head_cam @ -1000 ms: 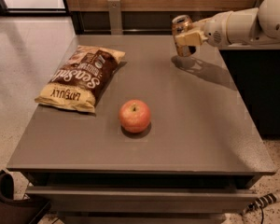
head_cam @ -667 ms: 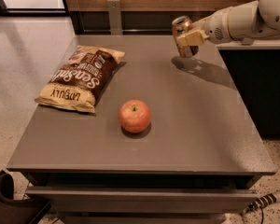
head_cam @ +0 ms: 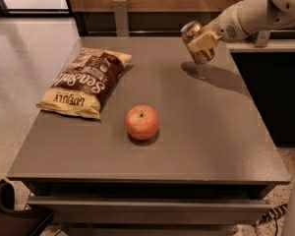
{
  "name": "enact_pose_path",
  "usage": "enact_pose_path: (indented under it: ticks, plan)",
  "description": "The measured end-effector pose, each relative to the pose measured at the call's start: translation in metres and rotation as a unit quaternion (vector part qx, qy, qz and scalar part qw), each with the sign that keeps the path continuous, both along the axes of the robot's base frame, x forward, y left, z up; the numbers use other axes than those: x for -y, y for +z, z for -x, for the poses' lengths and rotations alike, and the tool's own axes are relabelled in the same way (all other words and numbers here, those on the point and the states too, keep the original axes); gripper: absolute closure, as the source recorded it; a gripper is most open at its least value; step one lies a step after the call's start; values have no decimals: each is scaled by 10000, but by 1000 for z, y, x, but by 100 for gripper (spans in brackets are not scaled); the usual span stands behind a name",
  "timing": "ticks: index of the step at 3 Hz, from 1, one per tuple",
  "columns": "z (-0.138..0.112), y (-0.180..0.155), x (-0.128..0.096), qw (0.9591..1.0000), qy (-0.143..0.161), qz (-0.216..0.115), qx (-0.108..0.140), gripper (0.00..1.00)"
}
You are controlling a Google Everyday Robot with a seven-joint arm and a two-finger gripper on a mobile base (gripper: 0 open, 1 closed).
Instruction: Knock orange can over
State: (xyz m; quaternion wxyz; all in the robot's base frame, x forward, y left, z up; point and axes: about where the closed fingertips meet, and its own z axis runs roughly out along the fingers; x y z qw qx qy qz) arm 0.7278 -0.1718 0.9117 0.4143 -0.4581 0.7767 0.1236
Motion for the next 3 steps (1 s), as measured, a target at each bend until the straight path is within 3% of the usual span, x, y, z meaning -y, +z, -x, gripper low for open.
enact_pose_path:
  ticks: [1,2,3]
  plan:
    - [7,-4,1,9975,-3,650,-282,100]
    - [7,-15,-3,9888,11,1371,-582,100]
    - [9,-27,-8,9808,142,1733,-883,100]
